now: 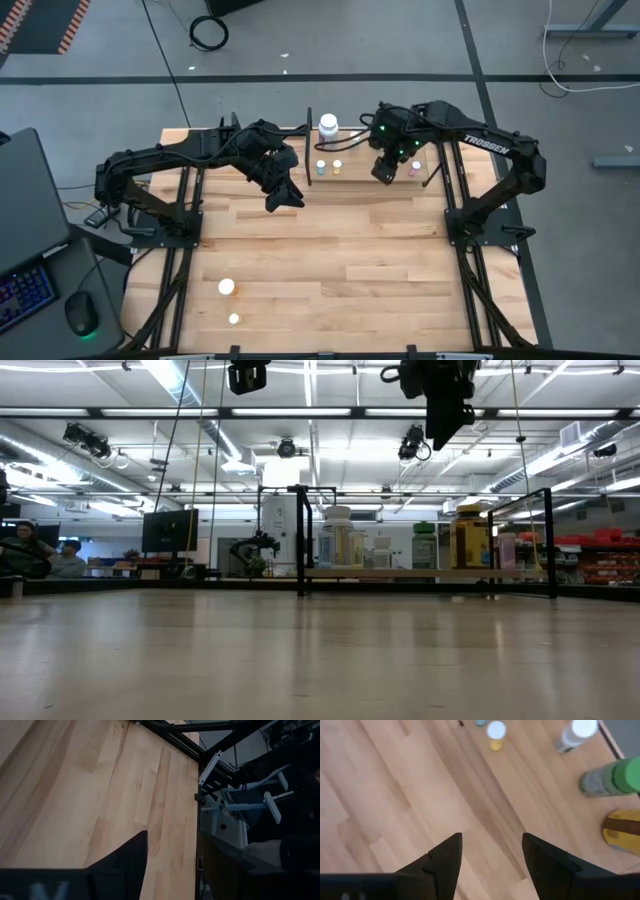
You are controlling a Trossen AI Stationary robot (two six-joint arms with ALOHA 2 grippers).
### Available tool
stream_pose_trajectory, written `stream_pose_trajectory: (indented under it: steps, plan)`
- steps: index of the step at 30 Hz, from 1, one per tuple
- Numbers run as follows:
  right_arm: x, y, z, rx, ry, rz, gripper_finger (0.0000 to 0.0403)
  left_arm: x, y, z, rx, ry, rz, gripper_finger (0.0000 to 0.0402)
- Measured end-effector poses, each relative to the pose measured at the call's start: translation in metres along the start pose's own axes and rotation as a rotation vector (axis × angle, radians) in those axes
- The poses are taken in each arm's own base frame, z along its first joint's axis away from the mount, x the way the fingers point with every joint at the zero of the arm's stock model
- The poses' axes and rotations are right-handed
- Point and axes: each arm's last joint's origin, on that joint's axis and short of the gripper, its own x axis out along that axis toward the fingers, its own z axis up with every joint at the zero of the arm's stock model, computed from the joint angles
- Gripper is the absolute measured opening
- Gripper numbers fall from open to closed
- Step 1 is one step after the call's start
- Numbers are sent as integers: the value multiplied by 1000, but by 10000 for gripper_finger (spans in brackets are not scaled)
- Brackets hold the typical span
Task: Pick and place medicine bottles onto shelf by color
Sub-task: Put the orange pill bottle on the shelf
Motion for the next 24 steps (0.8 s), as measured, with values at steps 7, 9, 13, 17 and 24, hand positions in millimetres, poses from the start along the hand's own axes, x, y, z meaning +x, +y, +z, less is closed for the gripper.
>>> stream_pose_trajectory:
  steps: [7, 9, 13, 17, 24]
  plan:
    - [0, 23, 0, 70, -58, 24, 215, 0, 0, 0, 0, 0, 0, 178]
    - [0, 30, -1, 91, -72, 36, 215, 0, 0, 0, 0, 0, 0, 177]
    - [-1, 42, -2, 128, -106, 35, 215, 0, 0, 0, -1, 0, 0, 179]
    - [-2, 55, -4, 180, -131, 63, 215, 0, 0, 0, 0, 0, 0, 181]
    - [-5, 89, -20, 188, -120, 135, 215, 0, 0, 0, 0, 0, 0, 177]
